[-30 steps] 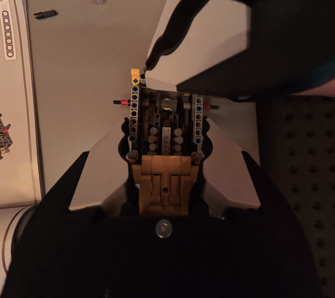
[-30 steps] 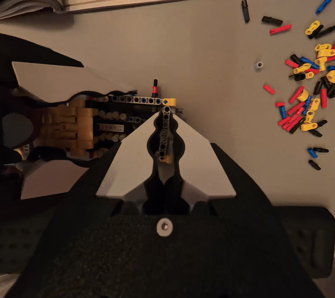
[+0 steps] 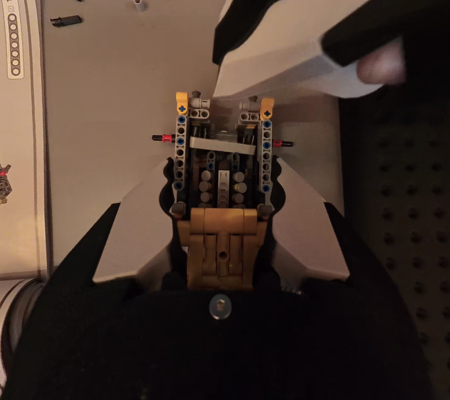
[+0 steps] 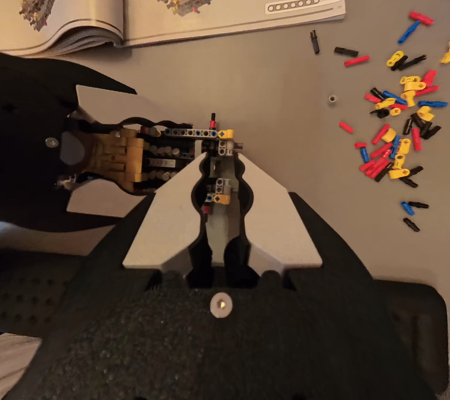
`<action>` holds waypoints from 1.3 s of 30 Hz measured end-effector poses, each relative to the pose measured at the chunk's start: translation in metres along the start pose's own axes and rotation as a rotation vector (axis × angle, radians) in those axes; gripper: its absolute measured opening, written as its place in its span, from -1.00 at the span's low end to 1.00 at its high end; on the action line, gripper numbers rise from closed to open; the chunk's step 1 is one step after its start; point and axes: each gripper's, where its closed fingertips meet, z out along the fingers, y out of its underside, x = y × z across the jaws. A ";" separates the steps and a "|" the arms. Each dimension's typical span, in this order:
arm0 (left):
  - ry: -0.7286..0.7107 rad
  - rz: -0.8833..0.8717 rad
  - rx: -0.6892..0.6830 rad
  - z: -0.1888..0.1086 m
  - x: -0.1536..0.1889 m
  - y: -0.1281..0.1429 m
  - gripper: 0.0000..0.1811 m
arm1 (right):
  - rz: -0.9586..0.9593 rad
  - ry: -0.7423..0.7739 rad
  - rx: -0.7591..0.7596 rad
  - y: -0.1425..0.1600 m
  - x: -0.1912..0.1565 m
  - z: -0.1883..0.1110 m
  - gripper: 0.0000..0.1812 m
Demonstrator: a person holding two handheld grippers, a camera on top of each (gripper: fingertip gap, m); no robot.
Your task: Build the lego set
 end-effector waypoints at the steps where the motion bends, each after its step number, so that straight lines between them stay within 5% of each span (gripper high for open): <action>1: 0.000 0.002 0.000 0.000 0.000 0.000 -0.12 | -0.002 -0.005 0.010 0.002 0.001 -0.002 -0.81; 6: -0.003 0.012 0.004 0.000 0.000 0.000 -0.12 | -0.007 -0.310 -0.025 0.023 -0.036 0.011 -0.79; 13: -0.017 0.020 0.018 -0.001 0.000 0.000 -0.12 | -0.064 -0.233 -0.162 0.028 -0.022 0.038 -0.83; 19: 0.009 0.010 0.086 -0.007 0.001 -0.006 -0.12 | -0.133 -0.251 -0.127 0.025 -0.027 0.037 -0.92; 23: 0.101 0.041 0.227 -0.036 0.006 -0.024 -0.18 | -0.053 -0.374 -0.054 0.021 -0.029 0.025 -0.93; 28: 0.247 0.117 0.358 -0.070 -0.003 -0.047 -0.58 | 0.126 -0.903 0.112 -0.007 -0.047 -0.029 -0.93; 31: 0.583 -0.070 0.424 -0.091 0.010 -0.070 -0.69 | 0.012 -0.846 0.109 -0.001 -0.043 -0.028 -0.93; 39: 0.640 -0.124 0.283 -0.070 0.013 -0.063 -0.89 | -0.076 -0.860 0.160 -0.006 -0.044 -0.041 -0.93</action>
